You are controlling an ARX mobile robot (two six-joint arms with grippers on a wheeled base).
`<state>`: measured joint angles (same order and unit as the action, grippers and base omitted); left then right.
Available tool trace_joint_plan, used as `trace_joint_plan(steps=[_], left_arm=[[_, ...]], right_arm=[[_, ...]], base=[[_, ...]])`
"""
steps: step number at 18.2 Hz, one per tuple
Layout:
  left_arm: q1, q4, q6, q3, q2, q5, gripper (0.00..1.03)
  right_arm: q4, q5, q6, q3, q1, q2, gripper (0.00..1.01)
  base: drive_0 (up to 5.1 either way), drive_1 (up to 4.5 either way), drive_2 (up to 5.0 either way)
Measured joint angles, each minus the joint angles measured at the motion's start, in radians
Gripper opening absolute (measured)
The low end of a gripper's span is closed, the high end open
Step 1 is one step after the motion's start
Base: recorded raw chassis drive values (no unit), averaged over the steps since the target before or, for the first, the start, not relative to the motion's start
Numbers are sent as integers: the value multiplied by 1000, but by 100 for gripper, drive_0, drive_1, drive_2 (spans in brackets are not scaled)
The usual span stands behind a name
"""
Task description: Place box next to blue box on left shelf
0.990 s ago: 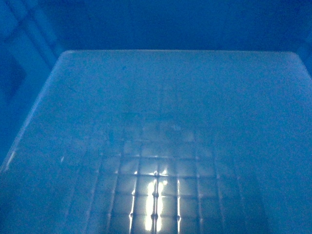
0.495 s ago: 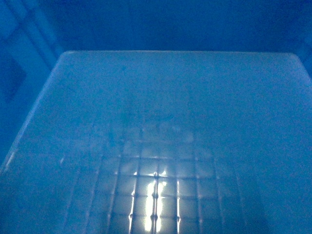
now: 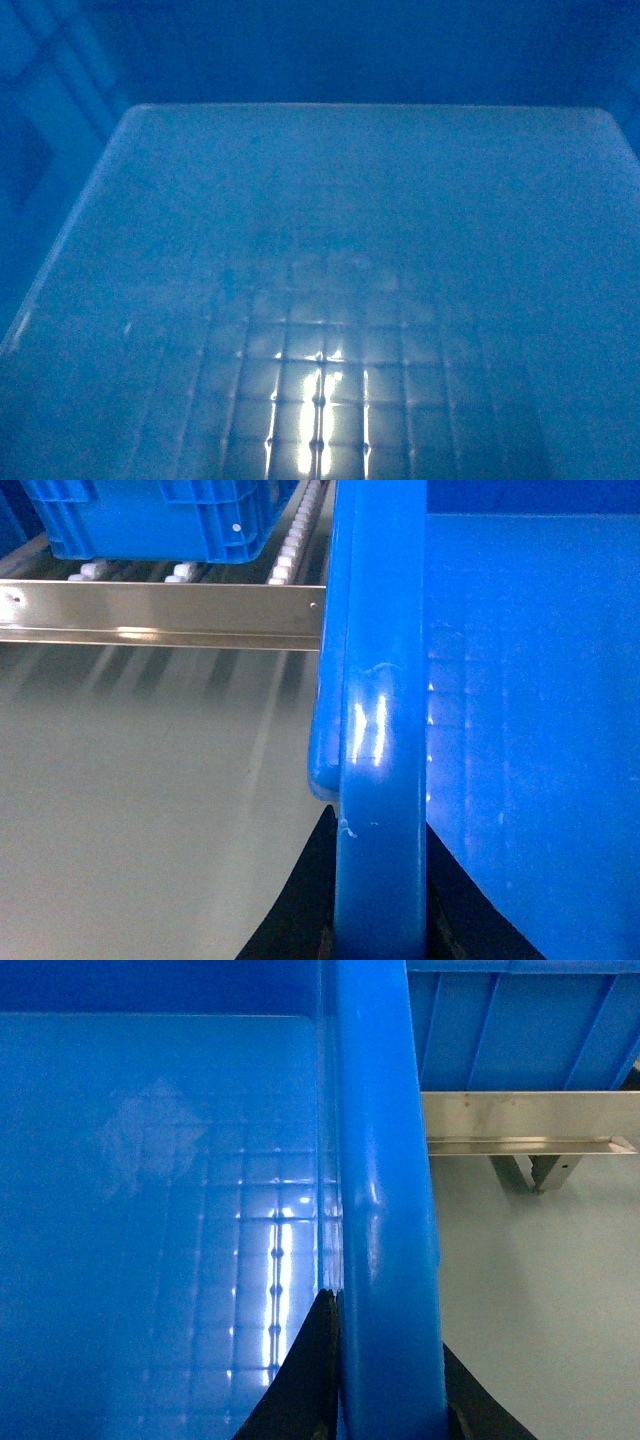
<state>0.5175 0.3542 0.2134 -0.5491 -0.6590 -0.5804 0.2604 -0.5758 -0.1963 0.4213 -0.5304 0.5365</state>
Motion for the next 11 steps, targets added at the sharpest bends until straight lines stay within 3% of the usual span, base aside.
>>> trace_joint_plan(steps=[6,11], left_arm=[[0,-2,-1,0,2,0,8],[0,-2,-1,0,1,0,8]], right_arm=[[-4,0,0,0,0,-2,10],[-2,0,0,0,0,-2,10]], base=[[0,0,0],[1,419,-417]])
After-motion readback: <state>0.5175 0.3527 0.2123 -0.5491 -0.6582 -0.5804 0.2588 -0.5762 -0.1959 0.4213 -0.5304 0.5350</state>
